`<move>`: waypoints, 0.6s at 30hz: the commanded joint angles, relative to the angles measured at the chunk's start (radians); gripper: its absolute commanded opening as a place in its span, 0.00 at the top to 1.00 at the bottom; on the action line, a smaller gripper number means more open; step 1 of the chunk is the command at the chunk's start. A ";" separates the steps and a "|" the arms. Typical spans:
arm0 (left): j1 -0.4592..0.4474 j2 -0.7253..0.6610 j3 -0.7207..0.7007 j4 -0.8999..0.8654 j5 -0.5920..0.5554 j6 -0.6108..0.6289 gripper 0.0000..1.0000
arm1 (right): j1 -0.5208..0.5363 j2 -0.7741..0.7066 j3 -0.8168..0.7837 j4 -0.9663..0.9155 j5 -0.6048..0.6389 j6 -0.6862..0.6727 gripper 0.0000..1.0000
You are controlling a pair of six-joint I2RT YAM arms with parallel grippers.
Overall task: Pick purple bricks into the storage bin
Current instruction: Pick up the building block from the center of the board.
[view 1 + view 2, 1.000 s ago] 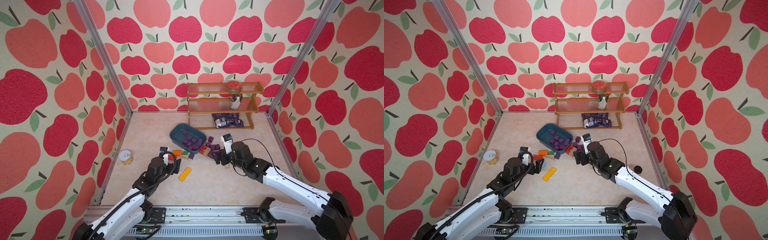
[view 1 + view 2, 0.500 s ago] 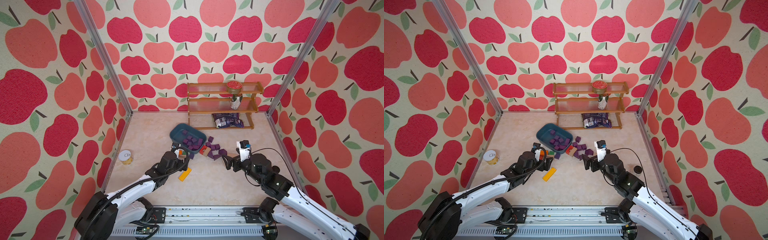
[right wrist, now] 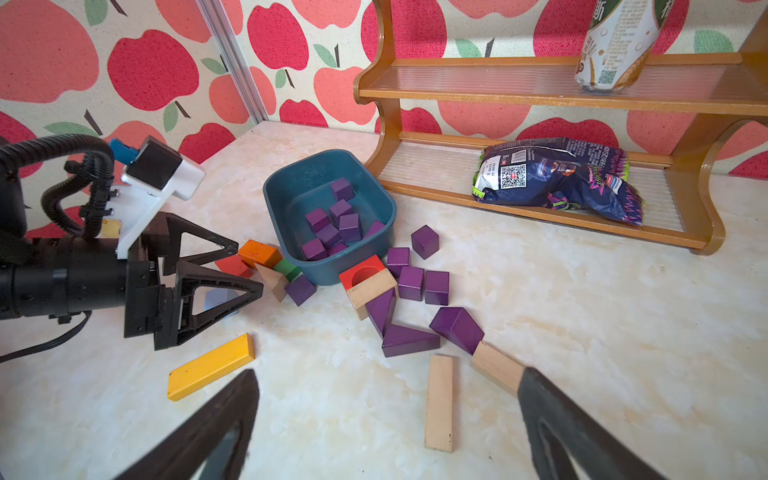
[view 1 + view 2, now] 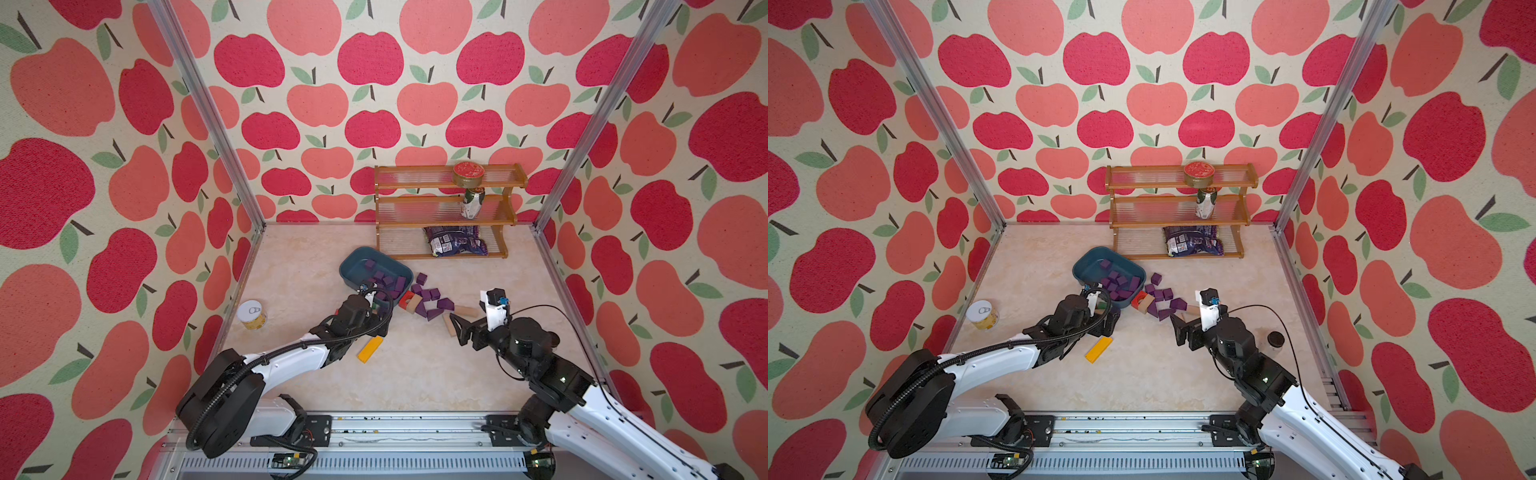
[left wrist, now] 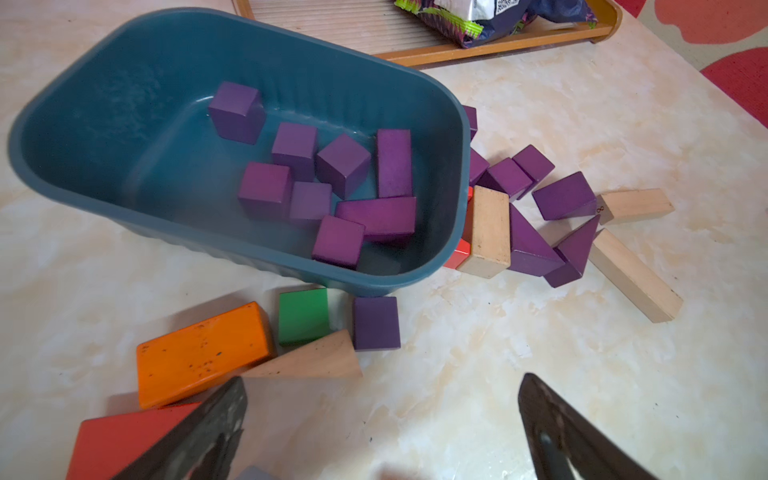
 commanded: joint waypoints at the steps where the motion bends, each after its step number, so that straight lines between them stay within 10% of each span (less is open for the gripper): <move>1: -0.006 0.024 0.024 0.028 0.050 0.018 0.01 | -0.004 -0.018 -0.019 -0.011 0.024 -0.017 0.01; 18: -0.006 0.112 0.041 0.036 0.133 0.053 0.43 | -0.019 -0.034 -0.038 -0.025 0.052 0.001 0.01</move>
